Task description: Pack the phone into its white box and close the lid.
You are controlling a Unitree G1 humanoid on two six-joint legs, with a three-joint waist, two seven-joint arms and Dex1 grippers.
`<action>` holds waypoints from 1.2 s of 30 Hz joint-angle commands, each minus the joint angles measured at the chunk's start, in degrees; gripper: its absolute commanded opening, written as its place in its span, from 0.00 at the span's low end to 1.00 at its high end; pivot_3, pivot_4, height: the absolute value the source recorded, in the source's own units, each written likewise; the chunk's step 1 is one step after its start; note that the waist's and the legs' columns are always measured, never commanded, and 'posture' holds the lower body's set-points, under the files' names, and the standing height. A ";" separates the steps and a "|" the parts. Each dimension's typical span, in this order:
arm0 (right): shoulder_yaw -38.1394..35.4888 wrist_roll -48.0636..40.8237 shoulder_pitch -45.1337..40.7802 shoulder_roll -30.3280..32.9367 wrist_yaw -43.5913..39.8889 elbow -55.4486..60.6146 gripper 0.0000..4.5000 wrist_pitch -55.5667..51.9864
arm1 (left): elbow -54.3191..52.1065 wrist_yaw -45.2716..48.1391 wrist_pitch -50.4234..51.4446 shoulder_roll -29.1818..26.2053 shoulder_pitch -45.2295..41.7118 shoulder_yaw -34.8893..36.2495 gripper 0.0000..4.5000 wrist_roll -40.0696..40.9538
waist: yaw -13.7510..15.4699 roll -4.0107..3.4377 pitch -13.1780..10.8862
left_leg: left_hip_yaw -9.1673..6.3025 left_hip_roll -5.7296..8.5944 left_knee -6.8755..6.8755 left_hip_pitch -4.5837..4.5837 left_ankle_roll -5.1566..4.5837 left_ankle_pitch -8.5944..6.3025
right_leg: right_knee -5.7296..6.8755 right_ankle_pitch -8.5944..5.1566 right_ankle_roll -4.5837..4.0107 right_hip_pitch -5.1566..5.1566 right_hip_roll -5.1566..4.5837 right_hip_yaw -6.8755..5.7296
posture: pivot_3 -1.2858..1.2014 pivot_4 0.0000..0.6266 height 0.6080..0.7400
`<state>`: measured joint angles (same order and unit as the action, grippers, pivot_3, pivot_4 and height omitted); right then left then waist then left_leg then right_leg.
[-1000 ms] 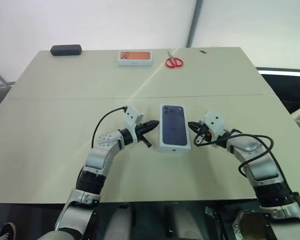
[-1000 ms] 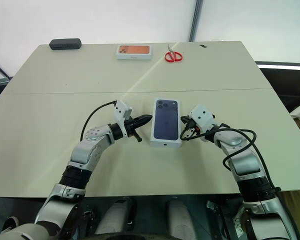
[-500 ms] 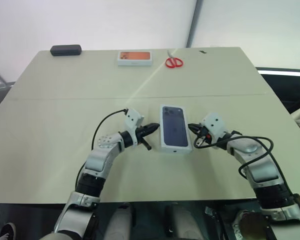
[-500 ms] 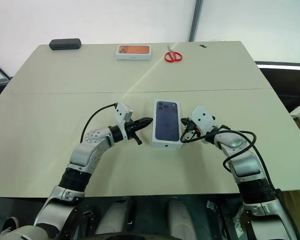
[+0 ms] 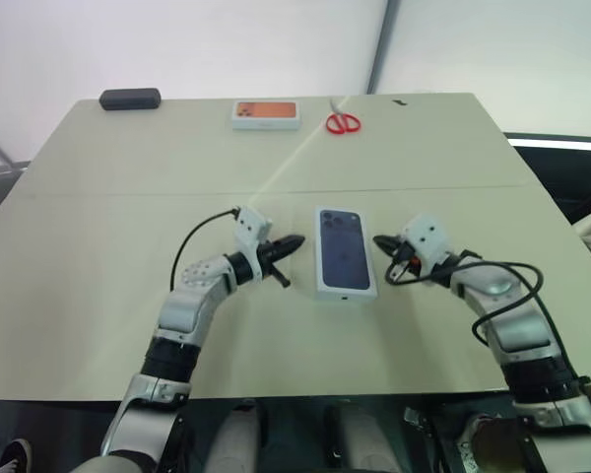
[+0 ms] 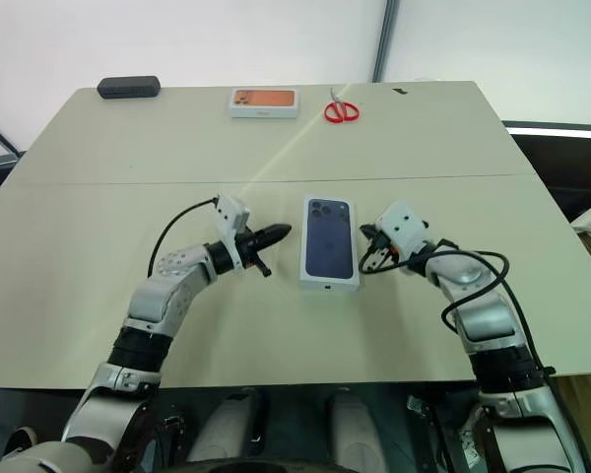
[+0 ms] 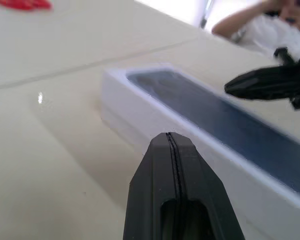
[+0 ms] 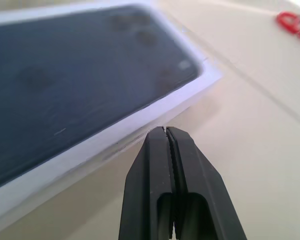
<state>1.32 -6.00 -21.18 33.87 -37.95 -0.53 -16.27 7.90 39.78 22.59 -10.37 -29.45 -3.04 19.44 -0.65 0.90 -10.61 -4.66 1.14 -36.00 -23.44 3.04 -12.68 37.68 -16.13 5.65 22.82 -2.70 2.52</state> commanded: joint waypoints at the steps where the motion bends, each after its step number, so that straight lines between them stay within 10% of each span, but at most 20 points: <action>1: -1.21 -1.29 -2.37 -0.70 -0.72 -0.38 0.01 2.48 | -0.65 -0.91 0.05 1.85 -4.82 1.18 0.00 1.82 | 0.01 0.00 0.00 | -0.01 0.01 -0.03 0.01 0.00 0.00 | -0.01 0.00 0.00 -0.05 0.00 -0.02 | 0.52 0.24 1.00; 15: 5.32 0.98 4.83 0.06 -5.67 5.50 0.01 1.15 | 2.56 3.90 -4.15 -0.84 0.95 -9.97 0.00 -7.18 | -0.16 -0.02 0.05 | 0.00 0.02 -0.04 0.16 -0.01 0.00 | 0.09 -0.02 0.02 -0.14 0.01 0.01 | 0.52 0.24 1.00; 33: 2.95 -2.31 1.41 -2.64 -5.67 3.41 0.01 -1.53 | 2.76 3.36 -6.18 -1.72 0.52 -6.82 0.00 -7.18 | -0.21 -0.02 0.05 | -0.03 0.01 -0.01 0.27 -0.01 -0.01 | 0.00 -0.02 0.02 -0.28 0.00 -0.01 | 0.52 0.24 1.00; 36: -1.39 -8.30 0.59 -3.03 -7.16 3.96 0.13 -4.89 | 1.91 3.58 -3.93 -3.15 -0.32 -3.37 0.20 -4.57 | -0.23 -0.01 0.04 | -0.04 0.00 -0.02 0.22 -0.01 -0.01 | 0.01 -0.02 0.02 -0.24 0.00 -0.01 | 0.52 0.24 1.00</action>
<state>3.21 -11.21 -19.28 30.66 -44.50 2.05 -20.49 12.08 43.32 18.24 -12.58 -28.99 -9.10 13.22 -0.88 0.88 -10.57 -4.72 1.13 -36.02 -23.24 3.03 -12.69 37.69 -16.15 5.67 22.59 -2.70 2.51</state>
